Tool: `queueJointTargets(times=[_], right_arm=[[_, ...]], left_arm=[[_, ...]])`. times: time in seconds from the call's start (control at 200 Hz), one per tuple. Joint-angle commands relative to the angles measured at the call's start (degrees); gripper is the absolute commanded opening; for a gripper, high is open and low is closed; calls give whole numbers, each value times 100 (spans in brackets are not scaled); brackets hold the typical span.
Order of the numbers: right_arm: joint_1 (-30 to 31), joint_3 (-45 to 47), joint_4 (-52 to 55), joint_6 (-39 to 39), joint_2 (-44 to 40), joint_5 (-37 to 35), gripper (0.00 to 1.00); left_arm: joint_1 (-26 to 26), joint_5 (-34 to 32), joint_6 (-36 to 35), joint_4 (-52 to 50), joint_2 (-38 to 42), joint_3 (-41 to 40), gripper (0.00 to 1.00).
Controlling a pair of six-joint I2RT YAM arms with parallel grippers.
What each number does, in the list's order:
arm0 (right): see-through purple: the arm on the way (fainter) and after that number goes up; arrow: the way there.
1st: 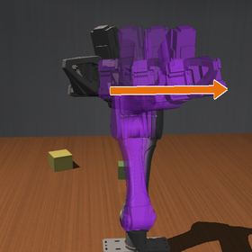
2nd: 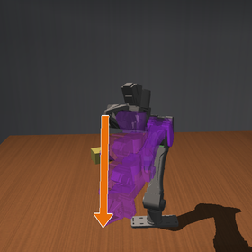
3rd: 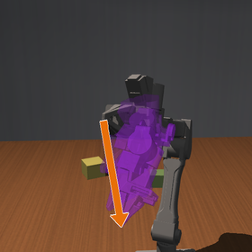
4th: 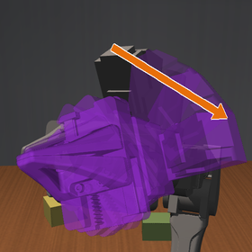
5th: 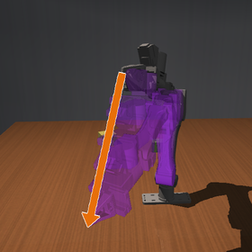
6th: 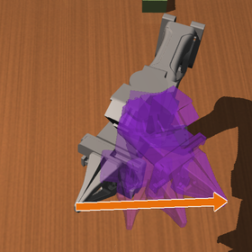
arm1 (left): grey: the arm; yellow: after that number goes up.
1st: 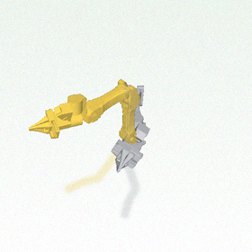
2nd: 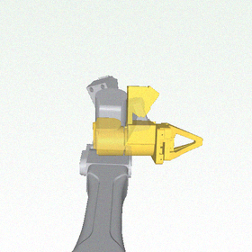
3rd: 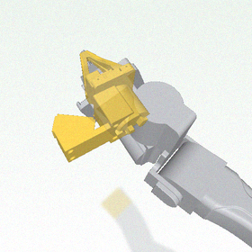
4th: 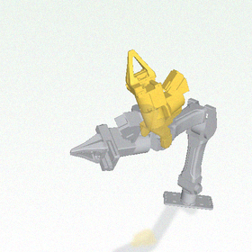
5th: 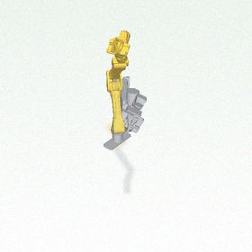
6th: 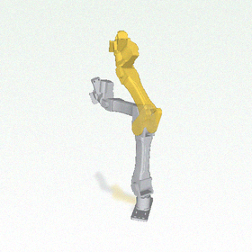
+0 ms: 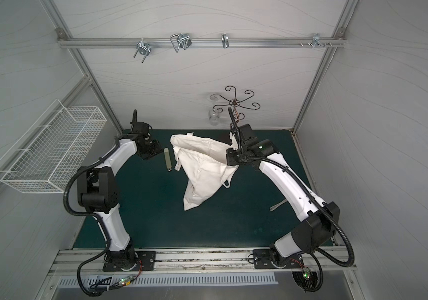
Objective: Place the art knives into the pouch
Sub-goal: Pick up the utility knife at the center of the board.
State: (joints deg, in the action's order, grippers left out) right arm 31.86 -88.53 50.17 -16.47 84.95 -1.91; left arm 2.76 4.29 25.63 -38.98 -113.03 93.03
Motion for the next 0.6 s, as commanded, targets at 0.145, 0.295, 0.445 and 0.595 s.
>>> queueJointTargets(times=[0.145, 0.295, 0.445, 0.595], right_arm=[[-12, 69, 56, 143, 21, 36, 0], [0, 98, 32, 166, 25, 68, 0], [-5, 136, 30, 176, 9, 68, 0], [-4, 167, 35, 188, -4, 72, 0]], left_arm=[[152, -576, -282, -271, -868, 844, 62], [277, -676, -381, -371, -1255, 1209, 62], [373, -684, -436, -510, -1587, 1606, 63], [441, -692, -462, -644, -1842, 1794, 63]])
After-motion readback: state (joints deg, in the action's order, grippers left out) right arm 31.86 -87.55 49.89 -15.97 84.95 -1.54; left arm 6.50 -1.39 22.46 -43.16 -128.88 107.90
